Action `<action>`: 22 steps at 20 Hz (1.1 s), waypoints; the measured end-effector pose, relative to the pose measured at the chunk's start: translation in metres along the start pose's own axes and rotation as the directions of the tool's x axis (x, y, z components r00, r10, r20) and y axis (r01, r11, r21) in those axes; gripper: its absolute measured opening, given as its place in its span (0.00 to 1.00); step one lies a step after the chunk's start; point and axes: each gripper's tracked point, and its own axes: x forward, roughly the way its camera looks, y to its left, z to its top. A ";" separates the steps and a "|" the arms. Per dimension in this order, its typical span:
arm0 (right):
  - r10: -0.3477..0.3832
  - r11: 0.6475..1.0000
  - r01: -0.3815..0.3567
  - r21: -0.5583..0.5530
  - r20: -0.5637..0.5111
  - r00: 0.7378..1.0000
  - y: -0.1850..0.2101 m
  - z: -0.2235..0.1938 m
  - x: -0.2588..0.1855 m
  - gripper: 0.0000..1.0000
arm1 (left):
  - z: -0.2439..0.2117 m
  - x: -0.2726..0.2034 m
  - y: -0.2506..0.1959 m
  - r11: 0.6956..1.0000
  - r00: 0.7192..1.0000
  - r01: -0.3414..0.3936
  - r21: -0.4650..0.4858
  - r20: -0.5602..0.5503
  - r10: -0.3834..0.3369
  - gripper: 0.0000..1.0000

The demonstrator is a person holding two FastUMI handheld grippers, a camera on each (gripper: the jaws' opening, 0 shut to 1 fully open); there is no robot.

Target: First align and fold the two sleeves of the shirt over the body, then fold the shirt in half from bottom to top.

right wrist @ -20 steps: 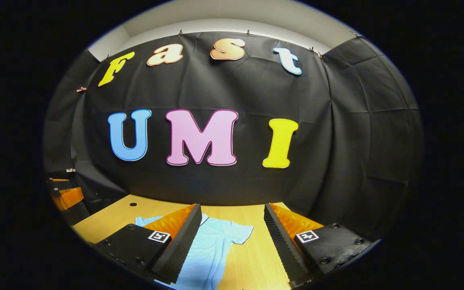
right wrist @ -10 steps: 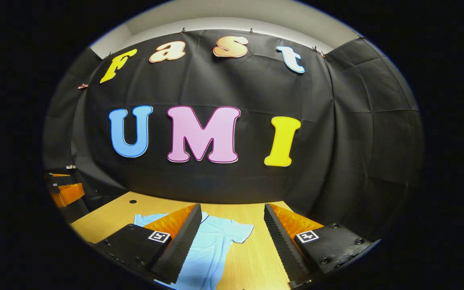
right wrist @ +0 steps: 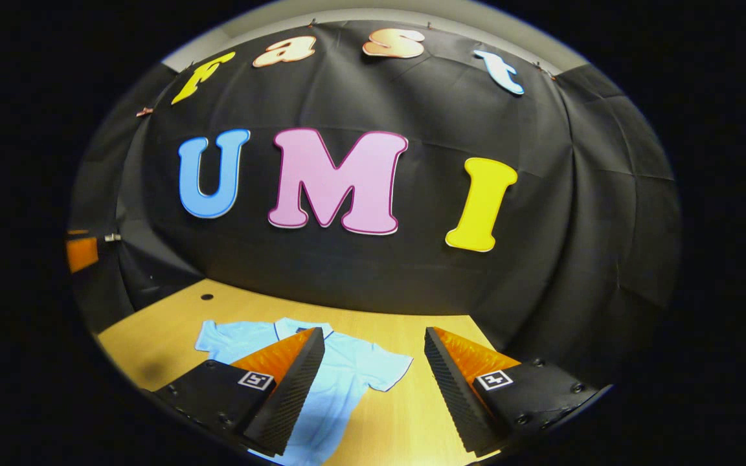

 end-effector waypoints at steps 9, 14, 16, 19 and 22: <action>-0.003 0.999 0.012 0.041 -0.216 0.976 -0.043 -0.089 0.132 0.97 | -0.001 0.049 -0.008 0.996 0.996 -0.083 0.039 -0.024 0.084 0.98; -0.009 0.993 0.057 0.105 -0.408 0.913 -0.059 -0.159 0.185 0.97 | -0.012 0.073 -0.010 0.992 0.990 -0.117 0.045 -0.070 0.120 0.98; -0.003 0.987 0.080 0.142 -0.479 0.878 -0.062 -0.182 0.198 0.98 | -0.015 0.078 -0.011 0.991 0.988 -0.127 0.051 -0.084 0.131 0.98; -0.006 0.985 0.097 0.143 -0.530 0.848 -0.071 -0.207 0.222 0.98 | -0.027 0.088 -0.009 0.988 0.981 -0.147 0.055 -0.118 0.153 0.98; -0.018 0.982 0.123 0.145 -0.573 0.820 -0.073 -0.237 0.244 0.97 | -0.038 0.097 -0.009 0.986 0.974 -0.164 0.043 -0.153 0.168 0.98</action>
